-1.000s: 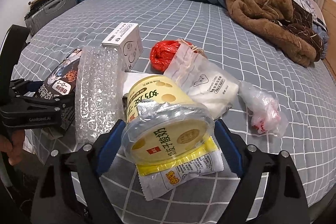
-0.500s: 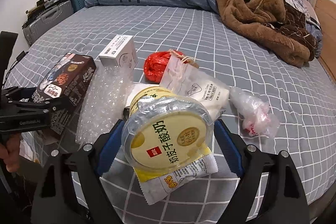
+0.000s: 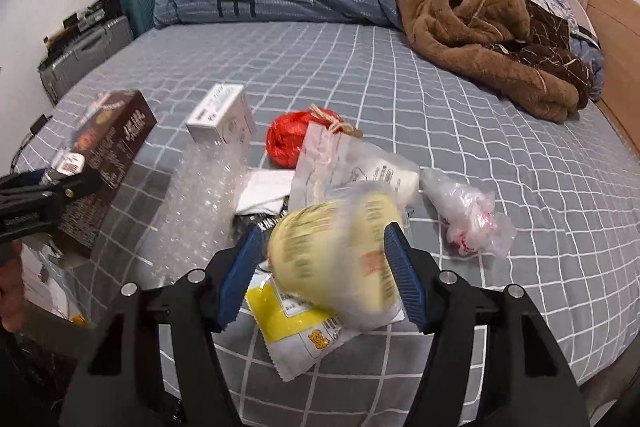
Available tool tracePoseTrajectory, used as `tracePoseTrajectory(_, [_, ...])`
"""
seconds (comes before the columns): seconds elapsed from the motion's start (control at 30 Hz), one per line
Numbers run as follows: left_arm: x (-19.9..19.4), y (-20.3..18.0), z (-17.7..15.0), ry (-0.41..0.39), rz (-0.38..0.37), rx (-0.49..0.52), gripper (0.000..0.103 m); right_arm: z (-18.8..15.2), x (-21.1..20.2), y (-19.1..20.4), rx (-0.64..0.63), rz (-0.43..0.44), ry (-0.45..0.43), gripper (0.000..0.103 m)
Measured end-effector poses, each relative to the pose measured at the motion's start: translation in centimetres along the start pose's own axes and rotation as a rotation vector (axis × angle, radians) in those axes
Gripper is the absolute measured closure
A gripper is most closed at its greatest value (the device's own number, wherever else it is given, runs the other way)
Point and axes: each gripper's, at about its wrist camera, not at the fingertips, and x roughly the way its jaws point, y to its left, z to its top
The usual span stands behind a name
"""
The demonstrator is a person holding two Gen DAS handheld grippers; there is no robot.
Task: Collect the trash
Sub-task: 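Close the left tool on the brown box while the right tool grasps the yogurt cup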
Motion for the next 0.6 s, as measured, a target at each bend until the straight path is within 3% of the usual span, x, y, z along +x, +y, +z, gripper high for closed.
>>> tracePoseTrajectory(0.1, [0.6, -0.1, -0.1, 0.019, -0.011, -0.002, 0.014, -0.2, 0.6, 0.2, 0.000, 0.002, 0.018, 0.039])
tracePoseTrajectory(0.2, [1.1, -0.3, -0.3, 0.029, -0.010, 0.008, 0.014, -0.2, 0.9, 0.5, -0.016, 0.007, 0.016, 0.028])
tracePoseTrajectory(0.6, [2.3, -0.2, -0.2, 0.054, -0.014, 0.005, 0.014, -0.3, 3.2, 0.2, 0.009, -0.019, 0.057, 0.021])
